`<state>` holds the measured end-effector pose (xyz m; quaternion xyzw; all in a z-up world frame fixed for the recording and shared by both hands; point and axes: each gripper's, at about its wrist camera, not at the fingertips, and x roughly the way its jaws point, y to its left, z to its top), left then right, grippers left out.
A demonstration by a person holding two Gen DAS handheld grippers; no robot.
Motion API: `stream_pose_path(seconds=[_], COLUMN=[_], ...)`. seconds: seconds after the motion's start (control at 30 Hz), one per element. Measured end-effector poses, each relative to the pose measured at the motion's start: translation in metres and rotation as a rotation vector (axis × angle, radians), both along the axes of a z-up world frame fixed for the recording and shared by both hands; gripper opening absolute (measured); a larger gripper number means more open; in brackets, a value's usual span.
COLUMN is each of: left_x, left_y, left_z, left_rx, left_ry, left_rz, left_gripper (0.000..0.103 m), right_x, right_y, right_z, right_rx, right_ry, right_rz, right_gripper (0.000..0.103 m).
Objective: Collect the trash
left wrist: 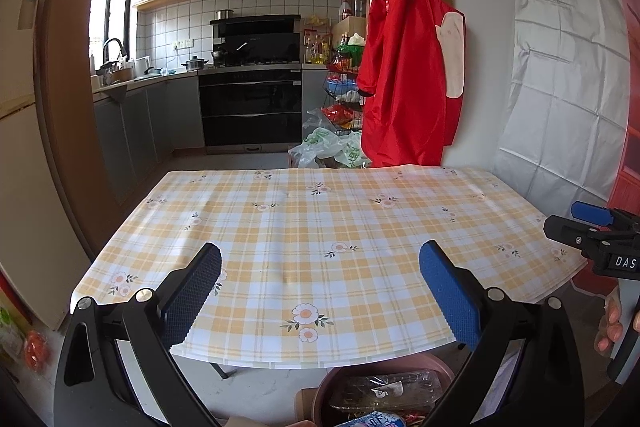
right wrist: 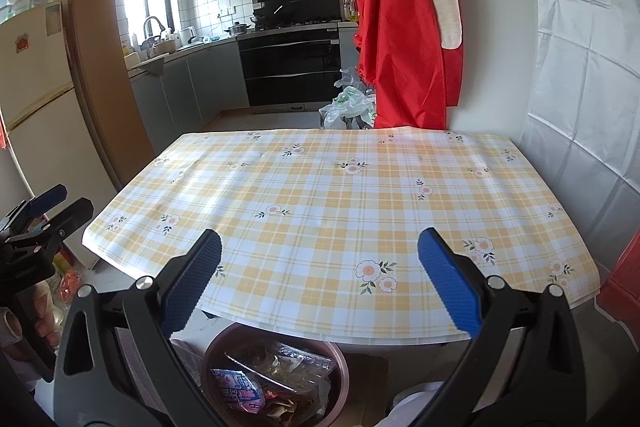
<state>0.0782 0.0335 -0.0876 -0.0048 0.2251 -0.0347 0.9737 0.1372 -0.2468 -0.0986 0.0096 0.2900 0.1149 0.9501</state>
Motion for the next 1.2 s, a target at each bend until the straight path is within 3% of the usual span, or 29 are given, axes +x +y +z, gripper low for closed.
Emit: stream_pose_path(seconds=[1.2], left_x=[-0.0011], left_y=[0.0027], left_z=[0.0063], left_rx=[0.021], left_ry=[-0.004], left_rz=[0.003], left_gripper=[0.097], right_x=[-0.0013], right_y=[-0.0051], right_z=[0.0043], right_rx=[-0.025], right_ry=[-0.019], right_rz=[-0.028], right_gripper=[0.097])
